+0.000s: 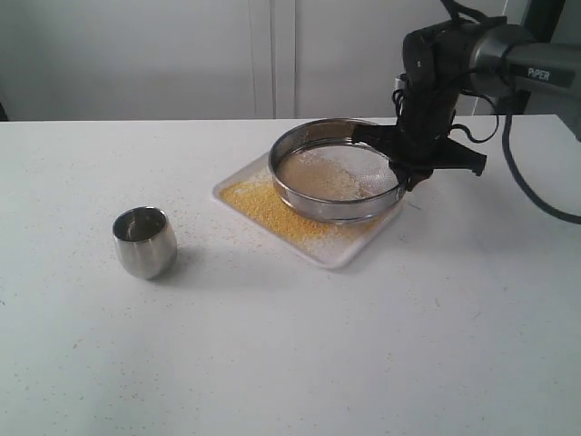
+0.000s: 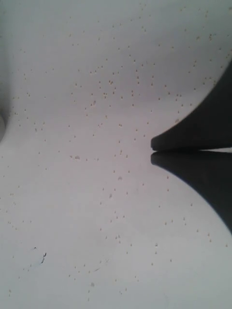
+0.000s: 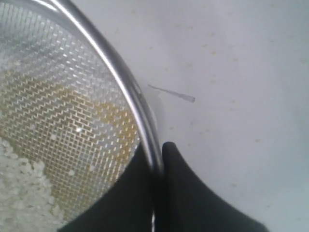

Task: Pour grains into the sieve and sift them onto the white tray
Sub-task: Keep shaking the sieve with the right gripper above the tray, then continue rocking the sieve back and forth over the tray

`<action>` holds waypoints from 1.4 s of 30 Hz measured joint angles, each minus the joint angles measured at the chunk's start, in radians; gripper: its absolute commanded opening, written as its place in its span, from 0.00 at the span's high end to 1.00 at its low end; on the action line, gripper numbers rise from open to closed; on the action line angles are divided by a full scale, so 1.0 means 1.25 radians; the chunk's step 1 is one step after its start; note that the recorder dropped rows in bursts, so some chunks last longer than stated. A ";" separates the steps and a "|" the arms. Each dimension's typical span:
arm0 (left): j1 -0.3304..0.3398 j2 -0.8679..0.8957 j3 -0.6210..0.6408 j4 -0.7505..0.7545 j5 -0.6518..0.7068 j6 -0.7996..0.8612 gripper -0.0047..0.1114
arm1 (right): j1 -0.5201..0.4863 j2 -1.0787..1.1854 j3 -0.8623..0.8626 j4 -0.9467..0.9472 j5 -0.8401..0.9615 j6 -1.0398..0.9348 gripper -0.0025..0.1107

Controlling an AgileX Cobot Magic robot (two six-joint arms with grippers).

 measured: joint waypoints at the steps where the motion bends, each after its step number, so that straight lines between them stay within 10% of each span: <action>1: 0.000 0.000 0.000 0.000 0.000 0.000 0.96 | 0.000 0.000 0.000 -0.005 0.000 -0.002 0.98; 42: 0.000 0.000 0.000 0.000 0.000 0.000 0.96 | -0.005 0.017 0.005 0.063 -0.008 -0.017 0.98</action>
